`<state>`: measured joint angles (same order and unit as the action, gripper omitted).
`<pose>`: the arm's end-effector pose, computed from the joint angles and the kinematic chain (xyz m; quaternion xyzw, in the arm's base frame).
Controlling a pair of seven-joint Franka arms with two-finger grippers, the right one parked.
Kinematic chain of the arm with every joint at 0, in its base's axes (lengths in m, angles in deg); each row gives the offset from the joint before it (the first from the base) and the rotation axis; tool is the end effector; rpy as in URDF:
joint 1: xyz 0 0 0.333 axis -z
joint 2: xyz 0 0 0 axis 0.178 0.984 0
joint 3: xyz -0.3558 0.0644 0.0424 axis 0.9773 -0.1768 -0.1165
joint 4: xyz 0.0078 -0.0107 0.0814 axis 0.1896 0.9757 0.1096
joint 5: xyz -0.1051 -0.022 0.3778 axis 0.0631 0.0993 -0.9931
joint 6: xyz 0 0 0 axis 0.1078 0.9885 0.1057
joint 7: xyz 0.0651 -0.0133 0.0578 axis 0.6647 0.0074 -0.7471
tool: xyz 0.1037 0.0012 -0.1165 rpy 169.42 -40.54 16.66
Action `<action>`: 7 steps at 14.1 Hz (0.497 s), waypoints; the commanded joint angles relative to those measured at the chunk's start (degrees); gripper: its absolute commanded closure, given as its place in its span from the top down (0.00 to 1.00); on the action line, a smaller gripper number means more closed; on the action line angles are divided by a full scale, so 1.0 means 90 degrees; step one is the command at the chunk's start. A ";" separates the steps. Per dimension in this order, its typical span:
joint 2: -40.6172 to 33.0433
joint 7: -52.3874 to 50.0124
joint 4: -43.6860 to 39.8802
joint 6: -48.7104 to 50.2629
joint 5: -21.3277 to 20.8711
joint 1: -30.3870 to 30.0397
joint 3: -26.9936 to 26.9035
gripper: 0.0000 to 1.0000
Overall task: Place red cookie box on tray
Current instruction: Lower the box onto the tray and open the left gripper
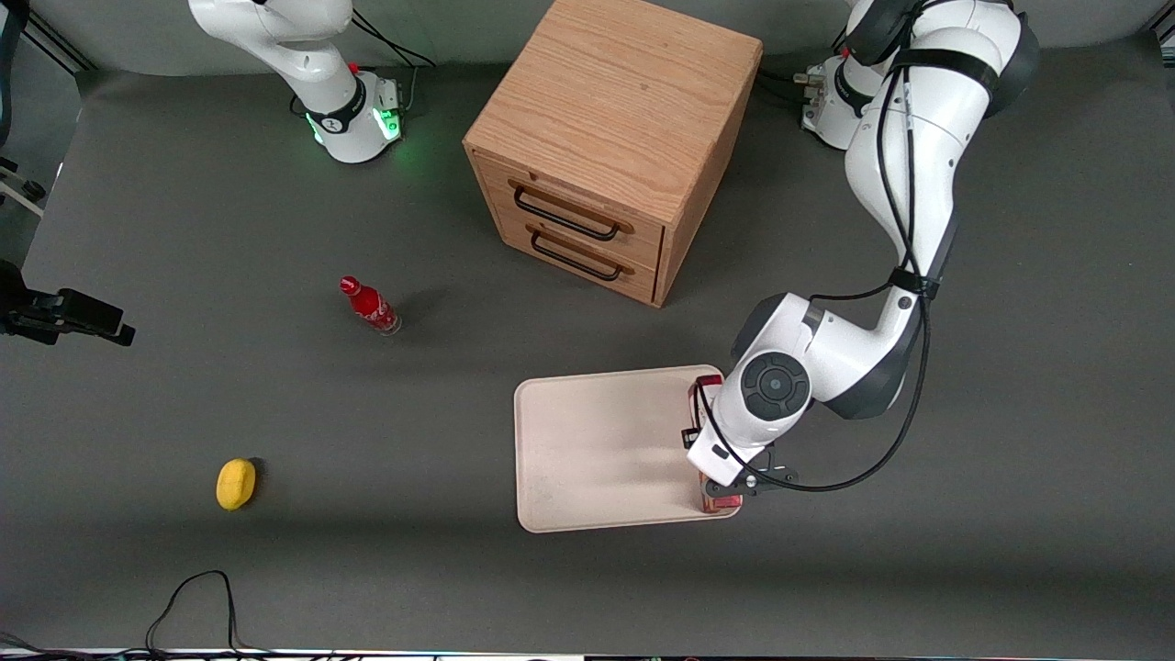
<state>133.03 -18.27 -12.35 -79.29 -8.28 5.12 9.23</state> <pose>0.7221 -0.3391 0.2541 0.9975 0.0702 0.0071 0.0069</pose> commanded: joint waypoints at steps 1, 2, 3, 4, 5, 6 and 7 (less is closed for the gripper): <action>-0.0231 -0.0100 0.0040 0.0206 -0.0163 0.0030 -0.0050 0.76; -0.0425 -0.0110 0.0011 0.0468 -0.0154 0.0020 -0.0040 0.82; -0.0659 -0.0149 -0.0028 0.0857 -0.0086 0.0029 -0.0030 0.93; -0.0952 -0.0169 -0.0106 0.1277 -0.0066 0.0020 -0.0011 1.00; -0.1254 -0.0169 -0.0106 0.1629 -0.0056 0.0020 -0.0011 1.00; -0.1567 -0.0169 -0.0097 0.1951 -0.0046 0.0000 -0.0001 1.00; -0.1850 -0.0159 -0.0097 0.2293 -0.0037 0.0000 0.0009 1.00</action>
<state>123.32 -18.45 -15.45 -64.16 -8.64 5.11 9.39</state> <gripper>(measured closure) 0.000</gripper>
